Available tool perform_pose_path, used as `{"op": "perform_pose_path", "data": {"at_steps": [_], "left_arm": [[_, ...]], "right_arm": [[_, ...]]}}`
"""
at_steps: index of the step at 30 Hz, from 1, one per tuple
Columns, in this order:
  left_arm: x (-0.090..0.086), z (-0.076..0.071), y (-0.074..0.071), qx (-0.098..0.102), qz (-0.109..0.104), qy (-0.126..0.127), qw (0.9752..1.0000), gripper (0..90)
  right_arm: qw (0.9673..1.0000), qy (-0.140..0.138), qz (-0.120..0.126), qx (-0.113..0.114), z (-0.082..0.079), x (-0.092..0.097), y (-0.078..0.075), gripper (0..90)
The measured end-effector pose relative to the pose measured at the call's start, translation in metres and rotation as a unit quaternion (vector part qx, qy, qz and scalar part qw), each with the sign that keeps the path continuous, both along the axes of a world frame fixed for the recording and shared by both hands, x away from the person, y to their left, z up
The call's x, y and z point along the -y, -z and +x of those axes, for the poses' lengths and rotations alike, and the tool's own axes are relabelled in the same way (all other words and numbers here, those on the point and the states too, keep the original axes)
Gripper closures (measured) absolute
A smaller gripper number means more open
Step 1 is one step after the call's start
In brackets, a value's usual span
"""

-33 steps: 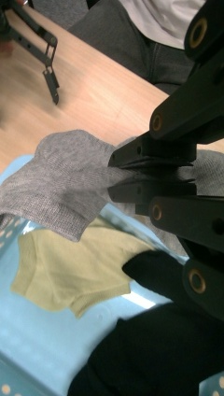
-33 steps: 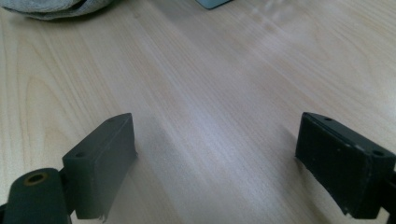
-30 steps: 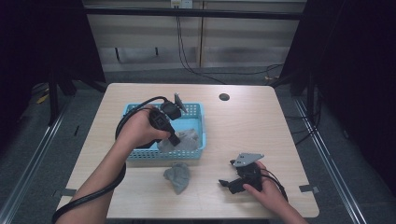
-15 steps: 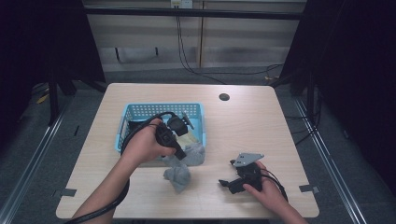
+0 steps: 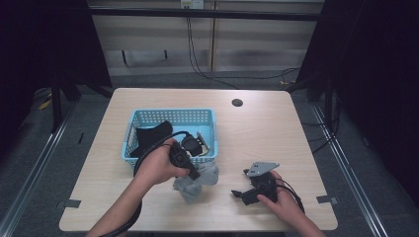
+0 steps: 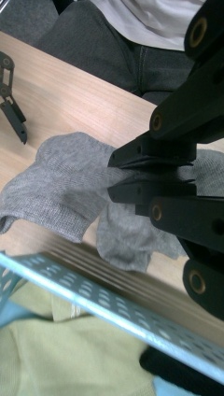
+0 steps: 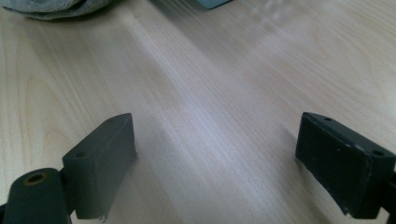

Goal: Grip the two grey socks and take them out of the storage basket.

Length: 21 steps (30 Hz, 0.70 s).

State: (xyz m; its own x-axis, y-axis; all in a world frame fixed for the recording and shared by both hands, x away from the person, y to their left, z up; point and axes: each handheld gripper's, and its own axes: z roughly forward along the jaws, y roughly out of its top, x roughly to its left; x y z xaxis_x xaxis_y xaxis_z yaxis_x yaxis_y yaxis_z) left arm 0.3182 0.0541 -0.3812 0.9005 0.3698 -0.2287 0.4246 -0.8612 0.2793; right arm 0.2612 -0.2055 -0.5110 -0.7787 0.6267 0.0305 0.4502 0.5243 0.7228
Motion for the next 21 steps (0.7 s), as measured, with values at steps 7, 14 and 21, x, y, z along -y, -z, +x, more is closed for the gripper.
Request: {"op": "perform_pose_path", "data": {"at_steps": [7,14,21], "left_arm": [[0.004,-0.006,0.012,-0.004,-0.002,0.006,1.0,83.1],[0.007,-0.008,0.023,-0.006,0.0,0.007,1.0,82.8],[0.011,-0.012,0.039,-0.012,0.0,0.014,0.9998,82.2]], "right_arm": [[1.0,0.0,0.0,0.0,0.0,0.0,0.0,11.5],[1.0,0.0,0.0,0.0,0.0,0.0,0.0,11.6],[1.0,0.0,0.0,0.0,0.0,0.0,0.0,11.5]]}}
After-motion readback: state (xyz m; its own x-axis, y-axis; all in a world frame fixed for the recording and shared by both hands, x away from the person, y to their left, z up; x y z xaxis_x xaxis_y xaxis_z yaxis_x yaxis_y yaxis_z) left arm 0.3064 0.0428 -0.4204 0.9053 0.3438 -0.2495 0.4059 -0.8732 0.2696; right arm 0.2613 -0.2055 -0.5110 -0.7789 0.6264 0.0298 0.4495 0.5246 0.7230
